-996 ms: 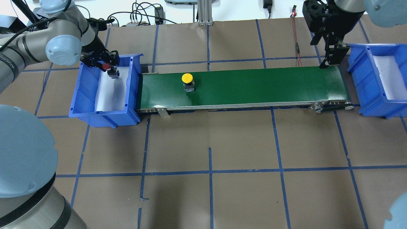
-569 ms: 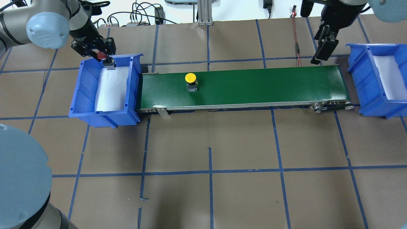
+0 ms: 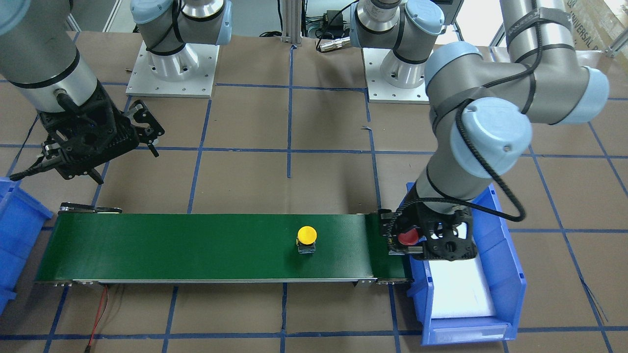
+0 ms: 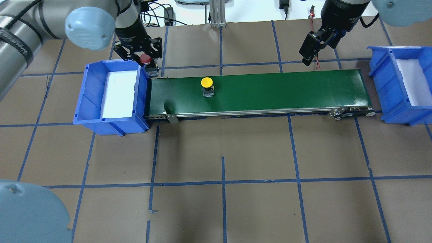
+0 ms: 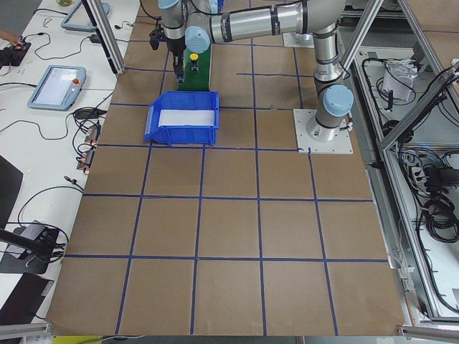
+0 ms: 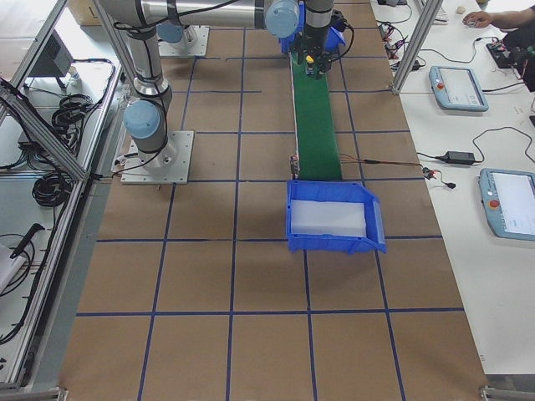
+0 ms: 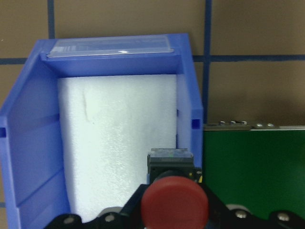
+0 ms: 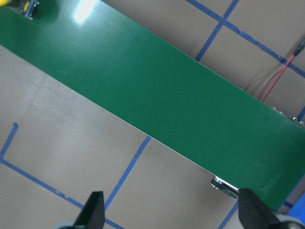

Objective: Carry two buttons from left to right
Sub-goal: 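Lift the red button with the left gripper and carry it onto the belt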

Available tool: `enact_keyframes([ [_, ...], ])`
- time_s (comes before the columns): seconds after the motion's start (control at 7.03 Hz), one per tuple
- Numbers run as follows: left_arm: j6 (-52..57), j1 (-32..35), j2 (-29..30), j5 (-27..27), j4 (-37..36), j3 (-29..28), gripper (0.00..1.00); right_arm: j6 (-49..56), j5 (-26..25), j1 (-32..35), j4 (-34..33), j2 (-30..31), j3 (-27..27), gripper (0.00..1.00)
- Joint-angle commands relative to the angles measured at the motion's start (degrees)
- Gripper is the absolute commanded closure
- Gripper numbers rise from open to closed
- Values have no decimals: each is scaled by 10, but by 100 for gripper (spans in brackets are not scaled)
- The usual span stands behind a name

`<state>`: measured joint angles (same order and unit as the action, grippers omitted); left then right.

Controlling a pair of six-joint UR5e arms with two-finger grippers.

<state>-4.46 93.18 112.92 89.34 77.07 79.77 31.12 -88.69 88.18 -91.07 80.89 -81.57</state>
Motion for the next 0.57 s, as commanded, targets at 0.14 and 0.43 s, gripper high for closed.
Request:
enact_keyframes([
  [0.14, -29, 19, 2, -4, -14, 27, 62, -154, 0, 8, 1, 2, -1, 0],
  [0.43, -27, 22, 12, -2, -20, 29, 62, -154, -1, 8, 1, 2, -3, 0],
])
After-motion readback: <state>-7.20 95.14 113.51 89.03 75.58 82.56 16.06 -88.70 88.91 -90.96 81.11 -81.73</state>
